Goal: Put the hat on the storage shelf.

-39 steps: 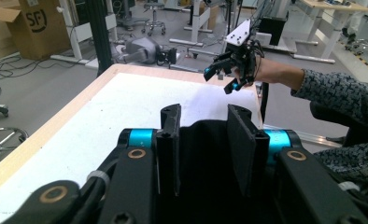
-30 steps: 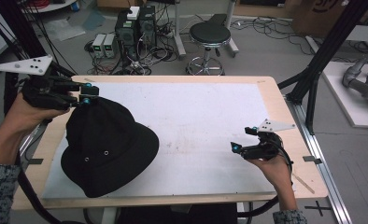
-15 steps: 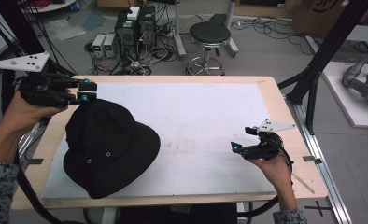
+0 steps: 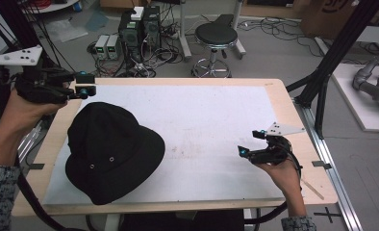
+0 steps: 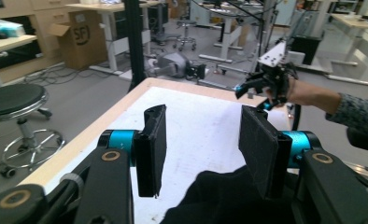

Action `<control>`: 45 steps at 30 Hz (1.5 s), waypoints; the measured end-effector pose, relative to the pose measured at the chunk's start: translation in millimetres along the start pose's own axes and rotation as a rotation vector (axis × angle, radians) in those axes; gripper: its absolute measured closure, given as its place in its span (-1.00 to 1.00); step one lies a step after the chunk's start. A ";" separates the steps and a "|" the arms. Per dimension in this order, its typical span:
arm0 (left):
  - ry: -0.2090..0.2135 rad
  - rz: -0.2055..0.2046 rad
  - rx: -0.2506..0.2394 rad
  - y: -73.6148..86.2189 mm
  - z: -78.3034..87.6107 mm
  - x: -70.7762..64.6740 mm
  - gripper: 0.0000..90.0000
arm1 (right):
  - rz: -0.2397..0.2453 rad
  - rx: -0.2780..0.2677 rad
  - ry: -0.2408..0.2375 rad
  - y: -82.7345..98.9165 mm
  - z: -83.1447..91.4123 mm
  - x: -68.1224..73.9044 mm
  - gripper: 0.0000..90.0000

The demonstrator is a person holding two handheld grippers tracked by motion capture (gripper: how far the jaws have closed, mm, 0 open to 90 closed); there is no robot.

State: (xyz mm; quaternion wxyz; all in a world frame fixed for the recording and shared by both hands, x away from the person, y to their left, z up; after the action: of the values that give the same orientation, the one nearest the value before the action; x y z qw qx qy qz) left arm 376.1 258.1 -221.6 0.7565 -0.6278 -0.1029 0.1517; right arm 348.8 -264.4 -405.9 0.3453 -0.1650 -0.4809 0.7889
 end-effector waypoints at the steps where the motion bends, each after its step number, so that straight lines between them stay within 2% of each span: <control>1: -0.007 -0.002 0.002 -0.2 0.3 1.2 0.14 | 0.000 0.000 0.000 0.0 0.0 0.0 -0.74; 6: -0.031 -0.002 -0.009 -1.2 1.0 6.0 0.09 | 0.001 -0.006 0.002 -0.8 0.8 -0.1 -0.74; 9: -0.055 0.006 -0.008 -0.2 1.2 10.2 0.03 | 0.004 -0.009 0.004 -0.9 1.2 -0.9 -0.74; 21: -0.157 -0.004 -0.014 0.5 5.6 22.2 -0.09 | 0.002 -0.010 0.004 -1.1 1.4 -1.5 -0.74; 31: -0.197 0.020 -0.013 3.1 6.0 31.0 -0.24 | -0.005 -0.010 0.002 -0.9 2.3 -1.8 -0.74; 34: -0.218 0.016 -0.019 4.9 6.7 34.0 -0.30 | -0.007 -0.012 0.002 -1.0 2.3 -1.9 -0.74; 37: -0.263 0.024 -0.016 8.9 7.6 38.8 -0.43 | -0.004 -0.013 0.004 -1.1 2.4 -2.3 -0.74; 41: -0.296 0.028 -0.008 14.8 10.2 45.0 -0.51 | -0.002 -0.018 0.004 -1.2 2.0 -3.1 -0.74; 45: -0.305 0.036 -0.007 19.2 11.5 47.6 -0.54 | -0.005 -0.018 0.001 -1.5 1.6 -3.4 -0.74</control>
State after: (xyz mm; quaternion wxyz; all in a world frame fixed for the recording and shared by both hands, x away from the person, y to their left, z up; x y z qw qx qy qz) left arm 414.7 288.9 -239.9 0.7271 -0.6017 -0.2059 0.2588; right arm 350.8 -267.4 -404.0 0.3460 -0.1671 -0.4881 0.7836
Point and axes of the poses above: each handheld gripper's, and its own axes: z roughly backward along the jaws, y roughly out of its underside, x roughly to its left, the point moved 5 cm from there along -z, roughly forward along the jaws, and after that the axes turned 1 degree about -x, right-handed, at the moved point
